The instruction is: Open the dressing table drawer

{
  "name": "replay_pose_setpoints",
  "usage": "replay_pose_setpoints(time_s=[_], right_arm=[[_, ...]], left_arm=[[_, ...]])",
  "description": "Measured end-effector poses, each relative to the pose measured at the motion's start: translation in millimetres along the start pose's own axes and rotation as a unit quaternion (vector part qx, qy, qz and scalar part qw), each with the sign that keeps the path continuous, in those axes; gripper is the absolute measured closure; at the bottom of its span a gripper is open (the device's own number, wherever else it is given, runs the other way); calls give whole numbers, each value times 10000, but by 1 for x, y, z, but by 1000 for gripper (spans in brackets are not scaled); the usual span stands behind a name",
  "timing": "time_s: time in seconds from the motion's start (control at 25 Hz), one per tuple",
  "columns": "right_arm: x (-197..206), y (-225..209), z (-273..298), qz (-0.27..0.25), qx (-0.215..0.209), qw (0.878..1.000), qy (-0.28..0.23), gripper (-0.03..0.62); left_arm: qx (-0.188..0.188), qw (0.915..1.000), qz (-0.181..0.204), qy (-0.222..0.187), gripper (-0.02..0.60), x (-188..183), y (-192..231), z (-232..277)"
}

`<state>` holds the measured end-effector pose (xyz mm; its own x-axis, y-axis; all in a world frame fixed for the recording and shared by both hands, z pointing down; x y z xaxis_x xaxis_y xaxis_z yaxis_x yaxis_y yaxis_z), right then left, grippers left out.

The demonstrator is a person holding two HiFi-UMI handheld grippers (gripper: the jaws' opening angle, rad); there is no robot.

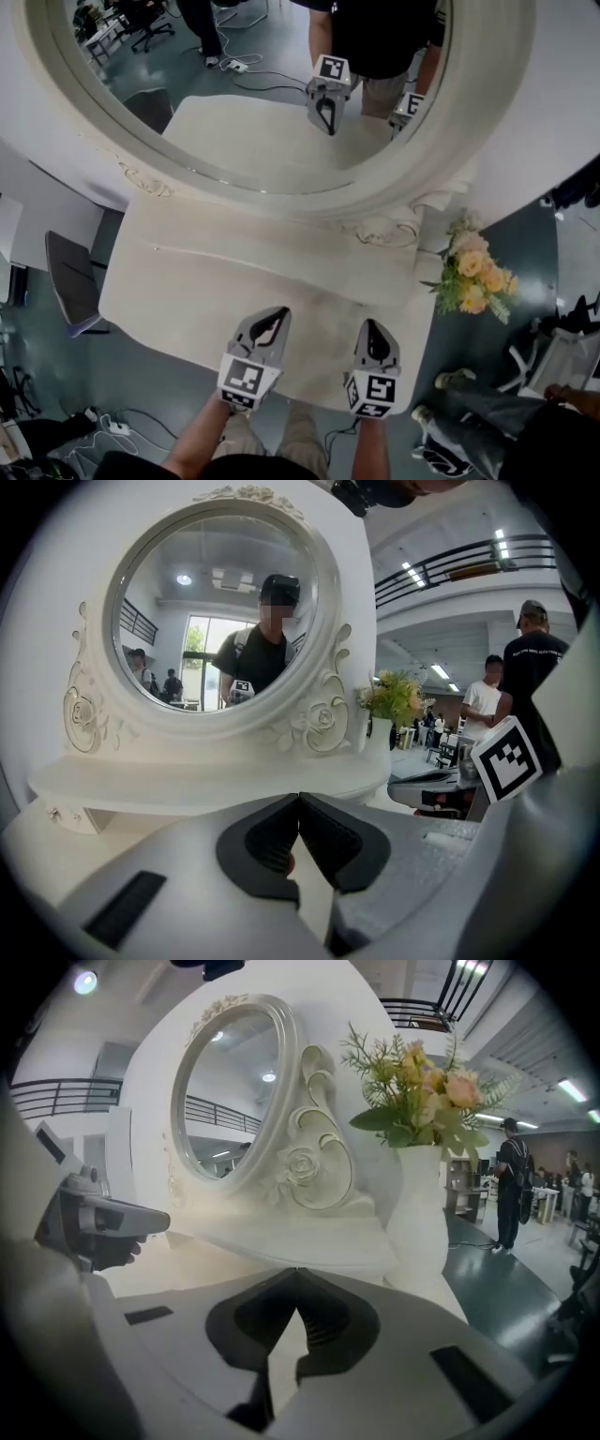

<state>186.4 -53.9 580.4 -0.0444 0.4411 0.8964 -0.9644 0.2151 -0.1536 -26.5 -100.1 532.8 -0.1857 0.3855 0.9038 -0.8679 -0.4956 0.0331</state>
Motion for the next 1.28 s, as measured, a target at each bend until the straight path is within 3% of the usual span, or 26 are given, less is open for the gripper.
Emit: replay_pose_setpoints(time_s=[0.16, 0.52, 0.72, 0.92, 1.28], right_arm=[[9, -6, 13, 92, 42, 9998, 169, 584], [28, -13, 43, 232, 29, 9985, 488, 438], [32, -18, 52, 300, 56, 9982, 515, 409], [35, -18, 56, 329, 49, 9978, 578, 418], [34, -17, 59, 299, 39, 9978, 586, 480]], left_arm=[[-64, 9999, -65, 50, 578, 4, 3, 3], [-157, 9995, -188, 180, 578, 13, 5, 8], [-181, 9997, -128, 117, 578, 17, 5, 10], [-210, 9987, -331, 332, 578, 22, 5, 9], [-244, 9992, -212, 215, 578, 21, 8, 11]])
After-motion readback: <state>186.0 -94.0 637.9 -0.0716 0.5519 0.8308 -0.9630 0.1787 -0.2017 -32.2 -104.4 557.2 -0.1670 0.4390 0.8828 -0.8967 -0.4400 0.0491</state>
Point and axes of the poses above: the fingertips, and each gripper's own axes: z forward along the fingers, y to its left, x out of its underside, the point moved 6 cm from there along -z, backward along the fingers, and after that the axes turned 10 degrees about -x, right-handed, at the moved point
